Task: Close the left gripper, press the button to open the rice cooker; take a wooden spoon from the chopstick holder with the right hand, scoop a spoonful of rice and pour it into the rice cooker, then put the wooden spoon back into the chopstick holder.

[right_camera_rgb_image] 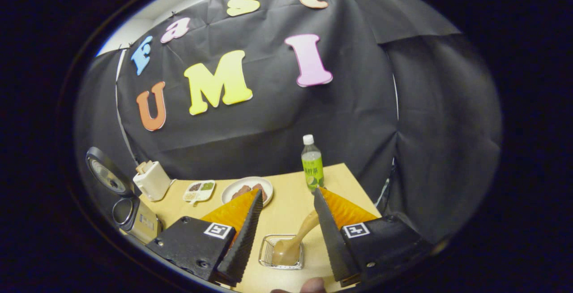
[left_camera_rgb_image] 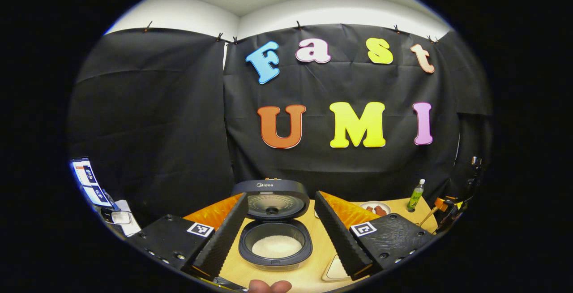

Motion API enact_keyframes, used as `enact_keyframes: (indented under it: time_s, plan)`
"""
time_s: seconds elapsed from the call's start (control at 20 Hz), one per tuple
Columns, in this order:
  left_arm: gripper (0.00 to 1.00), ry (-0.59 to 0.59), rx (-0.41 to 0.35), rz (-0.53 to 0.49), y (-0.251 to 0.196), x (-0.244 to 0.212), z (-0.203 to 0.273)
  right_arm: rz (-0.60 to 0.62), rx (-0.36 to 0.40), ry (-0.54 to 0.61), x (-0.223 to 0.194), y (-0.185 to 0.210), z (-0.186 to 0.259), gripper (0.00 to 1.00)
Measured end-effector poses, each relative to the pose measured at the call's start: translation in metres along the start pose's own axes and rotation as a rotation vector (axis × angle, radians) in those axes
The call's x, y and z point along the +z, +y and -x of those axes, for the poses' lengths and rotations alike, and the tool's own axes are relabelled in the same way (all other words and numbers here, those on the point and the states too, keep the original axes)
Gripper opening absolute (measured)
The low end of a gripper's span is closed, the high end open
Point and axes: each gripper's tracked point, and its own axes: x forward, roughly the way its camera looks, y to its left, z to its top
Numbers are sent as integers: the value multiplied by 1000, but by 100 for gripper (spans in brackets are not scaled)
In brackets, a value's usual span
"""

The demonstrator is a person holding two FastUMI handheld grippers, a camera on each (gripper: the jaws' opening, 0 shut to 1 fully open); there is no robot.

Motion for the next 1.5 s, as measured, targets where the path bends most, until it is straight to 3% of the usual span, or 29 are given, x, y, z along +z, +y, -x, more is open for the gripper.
enact_keyframes:
  time_s: [0.15,0.25,0.4,0.45,0.5,0.55,0.8,1.0,1.25,1.4,1.45,1.5]
  plan:
    - [100,-46,9,13,13,28,-17,21,12,-51,28,12,22,76]
    - [95,-73,8,6,22,47,-33,22,27,-68,40,22,37,76]
    - [95,-75,-9,40,31,66,-60,41,12,-100,52,26,63,100]
    - [95,-63,0,45,37,67,-72,51,4,-121,59,27,72,100]
    - [100,-44,6,49,43,65,-84,60,-6,-141,66,28,83,100]
    - [96,-19,0,59,43,61,-97,67,-13,-160,70,29,94,100]
    - [94,98,5,84,53,40,-160,52,-63,-184,74,26,145,99]
    - [95,315,2,124,47,-11,-195,72,-159,-190,68,4,174,100]
    - [95,483,9,107,45,-51,-198,27,-260,-181,56,-21,194,99]
    - [95,523,5,104,43,-58,-193,13,-268,-161,48,-24,194,100]
    - [100,533,8,103,43,-60,-191,11,-265,-163,49,-25,192,100]
    - [96,538,15,104,43,-62,-189,12,-260,-163,50,-23,190,99]
